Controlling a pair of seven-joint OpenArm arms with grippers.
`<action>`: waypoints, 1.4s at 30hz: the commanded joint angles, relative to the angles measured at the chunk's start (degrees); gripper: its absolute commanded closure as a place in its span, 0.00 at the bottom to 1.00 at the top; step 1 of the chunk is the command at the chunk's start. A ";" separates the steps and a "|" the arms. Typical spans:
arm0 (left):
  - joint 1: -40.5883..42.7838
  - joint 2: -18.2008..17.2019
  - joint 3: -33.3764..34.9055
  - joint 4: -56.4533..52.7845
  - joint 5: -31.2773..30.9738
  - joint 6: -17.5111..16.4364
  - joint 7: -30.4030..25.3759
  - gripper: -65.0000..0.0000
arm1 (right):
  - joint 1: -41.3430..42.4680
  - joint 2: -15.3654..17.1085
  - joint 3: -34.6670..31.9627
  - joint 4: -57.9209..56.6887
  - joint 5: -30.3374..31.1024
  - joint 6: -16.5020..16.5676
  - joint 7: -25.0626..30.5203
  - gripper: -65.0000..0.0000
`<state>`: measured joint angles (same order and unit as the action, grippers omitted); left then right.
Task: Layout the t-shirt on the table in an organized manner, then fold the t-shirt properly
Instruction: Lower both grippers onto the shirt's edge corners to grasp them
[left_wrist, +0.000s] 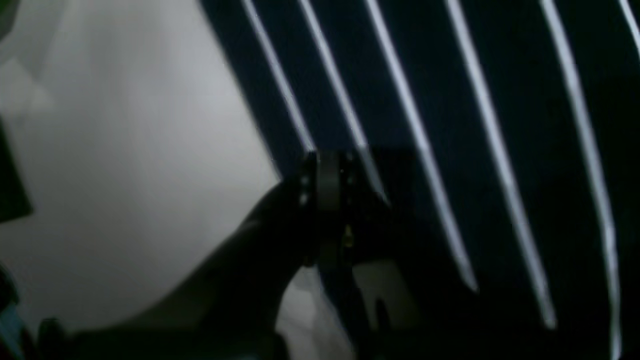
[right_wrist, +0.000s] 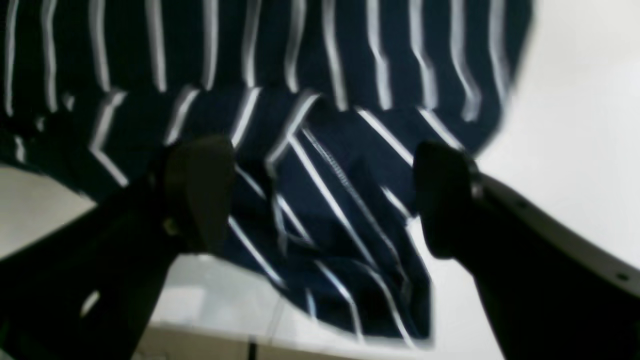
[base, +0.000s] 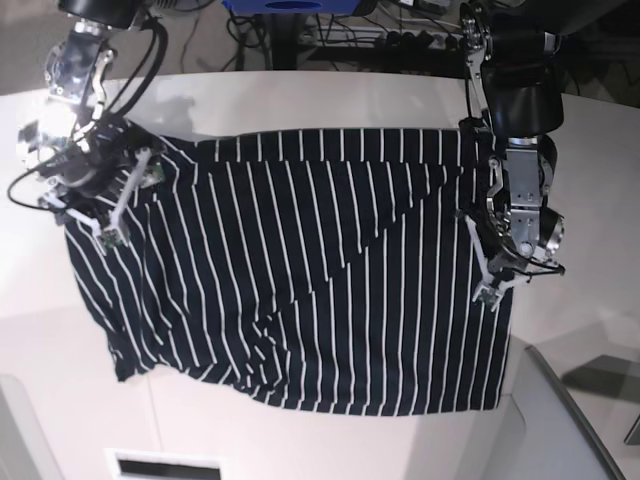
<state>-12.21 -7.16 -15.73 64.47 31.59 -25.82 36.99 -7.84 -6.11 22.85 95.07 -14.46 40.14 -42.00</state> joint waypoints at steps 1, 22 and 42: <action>-1.29 -0.36 -0.14 -0.07 0.10 0.55 -1.96 1.00 | 0.93 0.17 0.05 -0.08 0.26 -0.14 0.46 0.21; -1.90 -1.59 0.12 -6.58 -0.08 1.69 -4.33 1.00 | 1.37 0.00 0.14 -3.33 2.99 -0.14 -6.57 0.98; -1.90 -1.59 -0.05 -6.31 0.10 1.69 -4.33 1.00 | 13.68 5.36 -0.04 -20.82 8.00 -0.14 -1.56 0.99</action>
<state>-13.19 -8.27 -15.66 57.52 31.42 -24.36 32.56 4.82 -1.10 22.65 73.14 -6.90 39.94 -44.58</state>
